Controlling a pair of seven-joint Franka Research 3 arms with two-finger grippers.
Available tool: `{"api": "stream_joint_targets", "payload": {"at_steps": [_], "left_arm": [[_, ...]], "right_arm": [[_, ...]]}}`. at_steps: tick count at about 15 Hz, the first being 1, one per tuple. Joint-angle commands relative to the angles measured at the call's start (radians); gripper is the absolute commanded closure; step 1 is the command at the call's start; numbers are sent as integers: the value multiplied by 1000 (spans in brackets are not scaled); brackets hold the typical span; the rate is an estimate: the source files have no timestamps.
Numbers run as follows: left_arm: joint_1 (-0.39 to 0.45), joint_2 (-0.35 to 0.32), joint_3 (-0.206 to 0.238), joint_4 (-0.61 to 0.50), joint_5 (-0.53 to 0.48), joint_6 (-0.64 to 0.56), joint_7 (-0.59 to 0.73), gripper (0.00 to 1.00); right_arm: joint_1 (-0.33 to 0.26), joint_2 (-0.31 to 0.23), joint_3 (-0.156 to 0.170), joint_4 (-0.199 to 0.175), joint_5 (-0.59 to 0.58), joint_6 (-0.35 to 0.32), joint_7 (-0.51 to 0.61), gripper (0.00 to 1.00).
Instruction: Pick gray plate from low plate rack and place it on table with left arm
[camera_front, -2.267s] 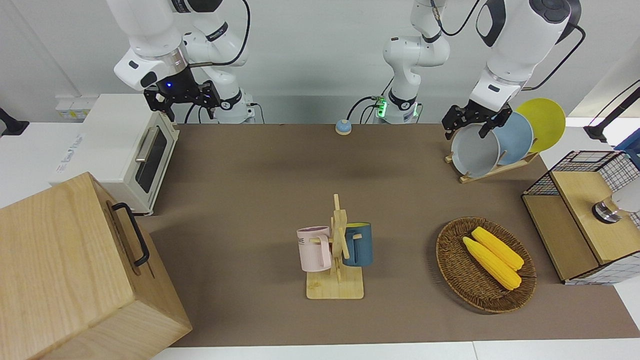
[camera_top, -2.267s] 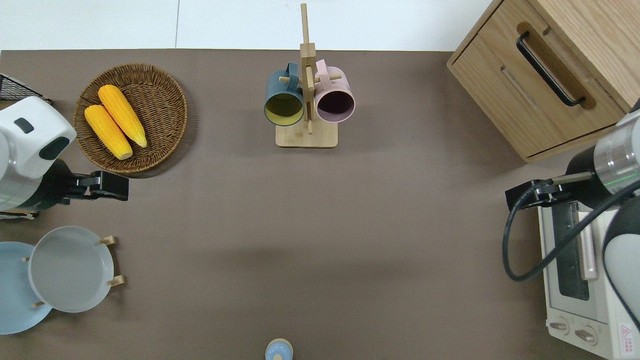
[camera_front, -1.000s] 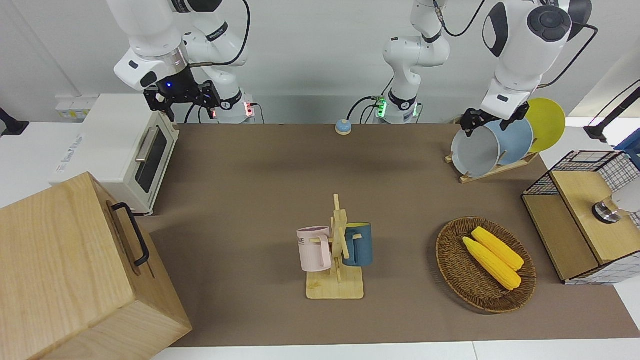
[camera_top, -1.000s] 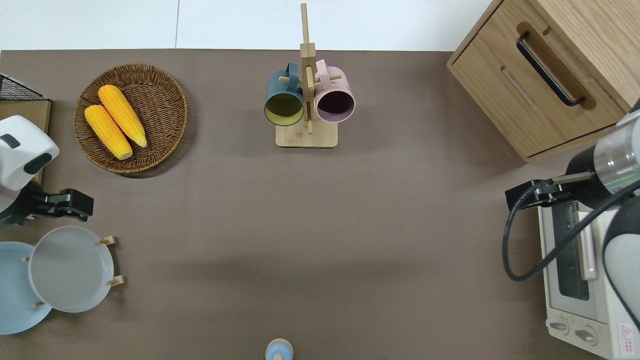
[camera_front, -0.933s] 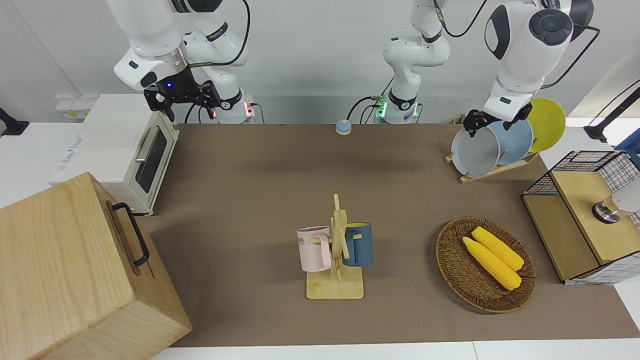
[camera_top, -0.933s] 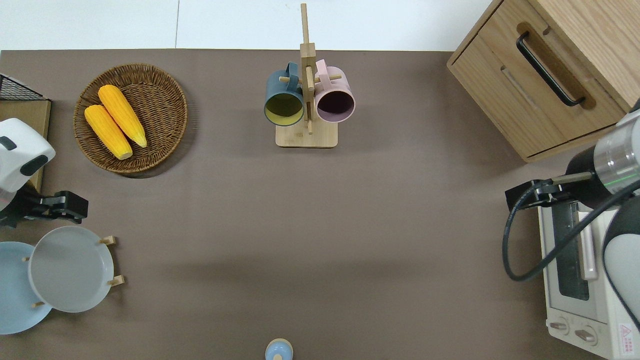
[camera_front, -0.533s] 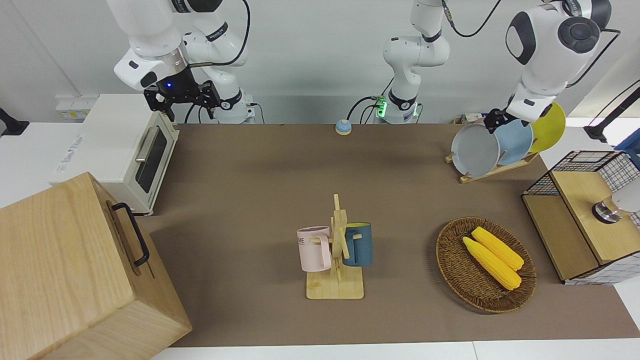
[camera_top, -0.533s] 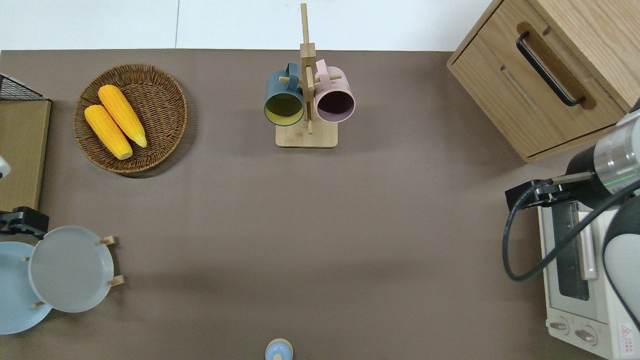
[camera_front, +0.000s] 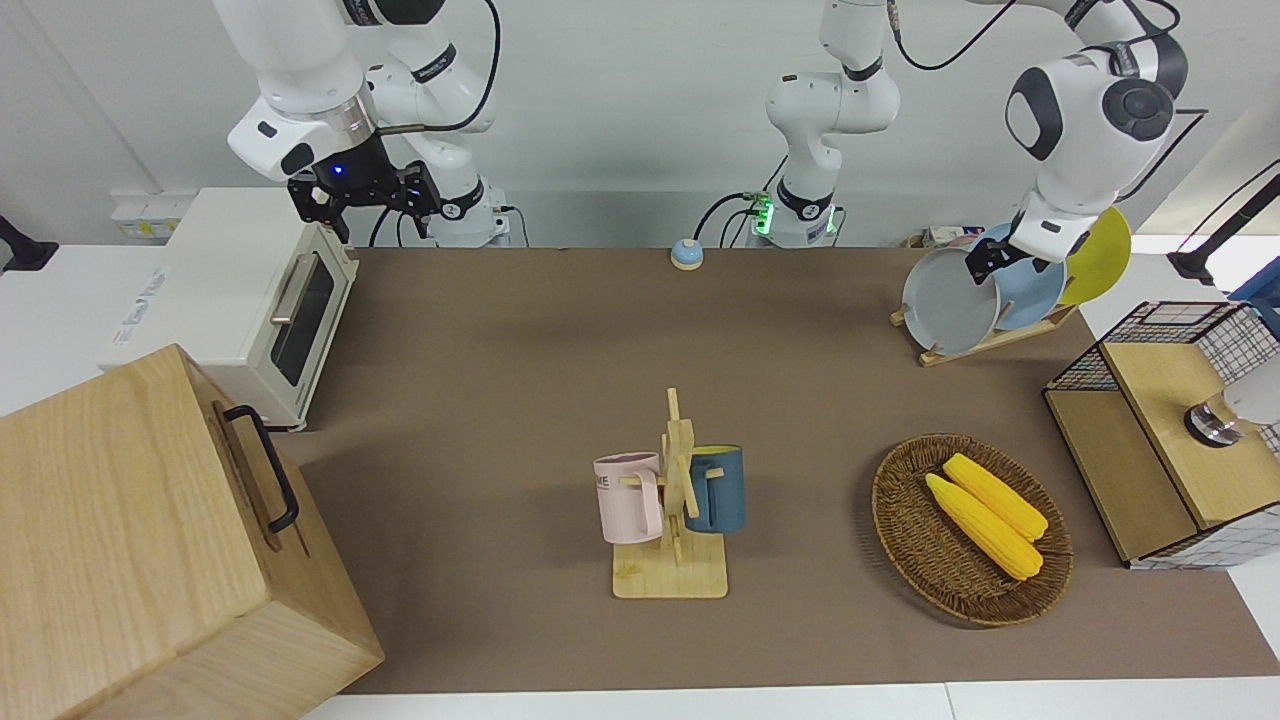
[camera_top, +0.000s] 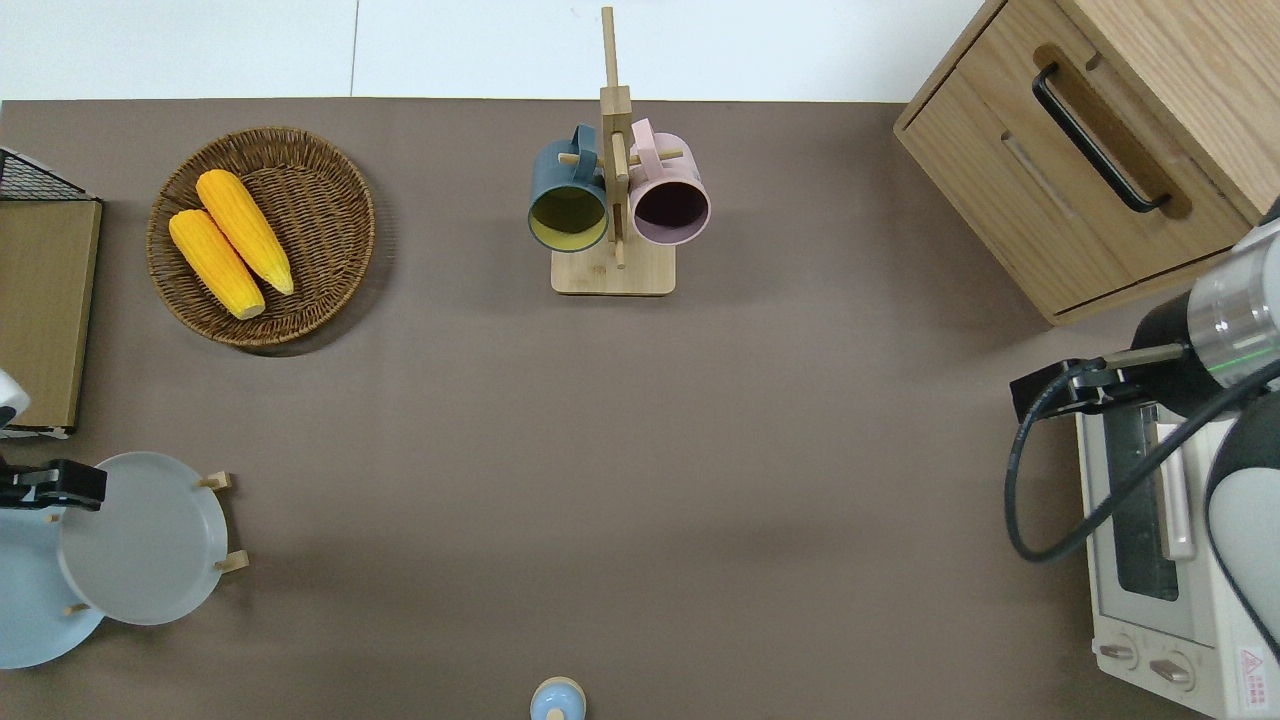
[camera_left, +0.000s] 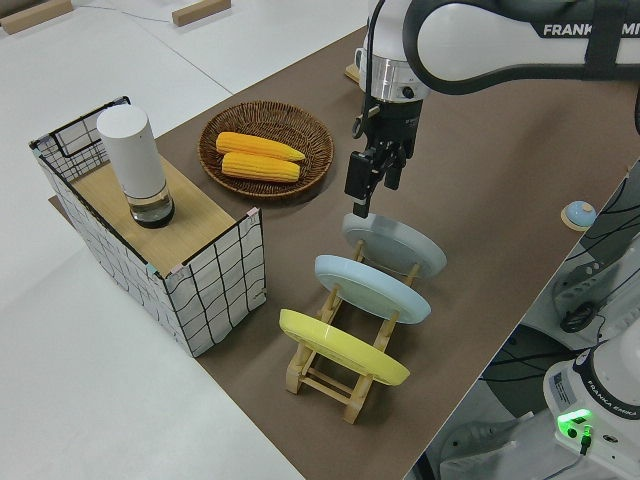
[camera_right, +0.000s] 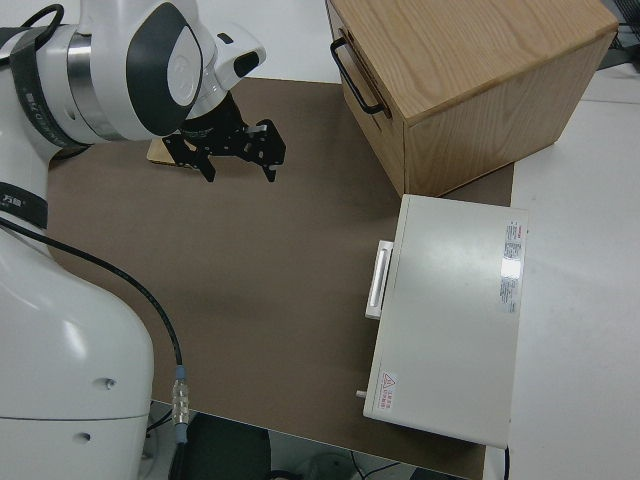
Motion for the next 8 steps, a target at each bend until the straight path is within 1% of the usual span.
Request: {"api": "stream_joint_targets", "payload": {"at_steps": [1, 3, 7, 8], "left_arm": [[-22, -74, 47, -166, 23, 123, -13, 0], [-31, -81, 66, -186, 21, 139, -13, 0], [-31, -81, 66, -189, 16, 131, -10, 13], [-31, -81, 66, -189, 15, 132, -10, 73]], "right_arm": [[-23, -2, 21, 7, -6, -12, 12, 17], [-23, -2, 21, 7, -6, -11, 12, 17], [-23, -2, 20, 7, -5, -11, 12, 17], [-23, -2, 20, 6, -5, -11, 12, 17]]}}
